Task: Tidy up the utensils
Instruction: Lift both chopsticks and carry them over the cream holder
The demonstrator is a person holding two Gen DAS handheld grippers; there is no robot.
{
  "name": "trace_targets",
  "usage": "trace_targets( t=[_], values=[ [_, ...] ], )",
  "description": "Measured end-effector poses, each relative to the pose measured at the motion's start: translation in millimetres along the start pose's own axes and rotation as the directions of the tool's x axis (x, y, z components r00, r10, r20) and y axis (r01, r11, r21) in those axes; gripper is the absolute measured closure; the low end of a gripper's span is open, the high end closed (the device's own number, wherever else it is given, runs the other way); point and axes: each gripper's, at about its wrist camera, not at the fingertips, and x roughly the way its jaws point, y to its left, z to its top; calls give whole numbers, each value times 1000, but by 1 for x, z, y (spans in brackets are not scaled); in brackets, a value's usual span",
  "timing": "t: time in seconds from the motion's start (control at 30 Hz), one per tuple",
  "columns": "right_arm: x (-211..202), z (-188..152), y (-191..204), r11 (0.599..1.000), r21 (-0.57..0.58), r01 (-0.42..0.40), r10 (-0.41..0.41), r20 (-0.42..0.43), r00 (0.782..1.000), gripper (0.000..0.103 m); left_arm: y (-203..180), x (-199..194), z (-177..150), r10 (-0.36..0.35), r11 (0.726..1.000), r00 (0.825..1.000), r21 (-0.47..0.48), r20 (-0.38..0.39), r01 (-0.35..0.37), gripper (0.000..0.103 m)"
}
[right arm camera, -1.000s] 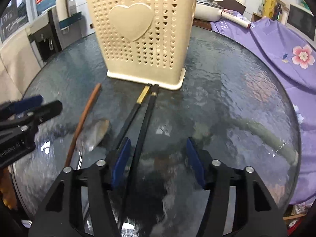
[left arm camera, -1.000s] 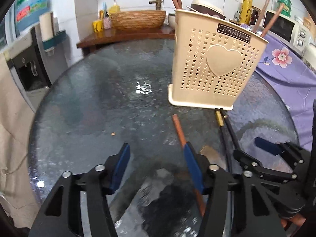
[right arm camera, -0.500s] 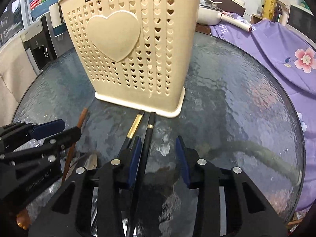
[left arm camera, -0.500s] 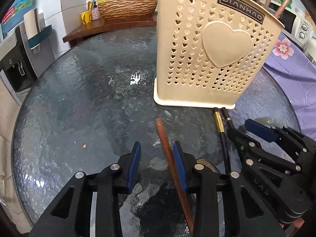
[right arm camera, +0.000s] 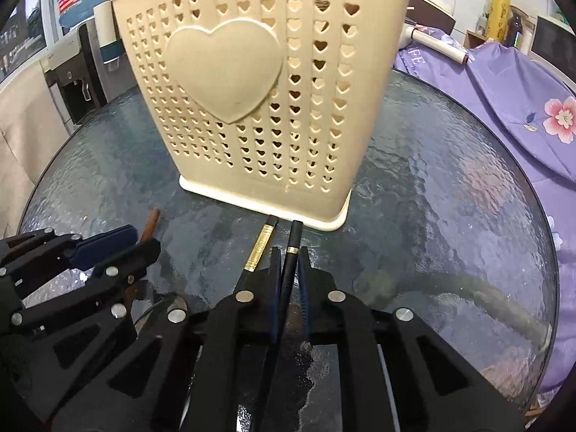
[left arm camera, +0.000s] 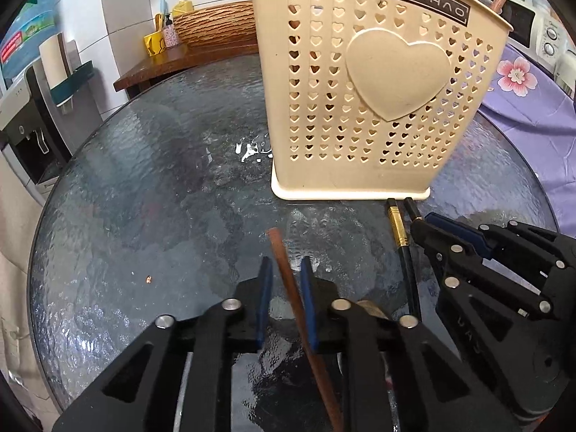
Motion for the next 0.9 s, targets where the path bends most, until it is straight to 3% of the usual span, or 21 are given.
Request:
trace_targets(
  t=[0.27,0.43,0.7,0.9],
  values=[
    [-6,-4,-19,990,54,-129,129,3,992,95,5,1,3,-50,998,999,-31,-12,50,94],
    [-27,-2,-30,981,68,-181,177,53,983,95,20,1,12,-87,994,996,-73,-8,86,96],
    [-87,2,-37,942,71,-328,315,146,938,95,22,-65,27,-144,987,979,-51,143,153,96],
    [-143,10,-37,926,12,-377,365,230,902,95,20,-124,35,-175,983,950,-15,258,185,96]
  ],
)
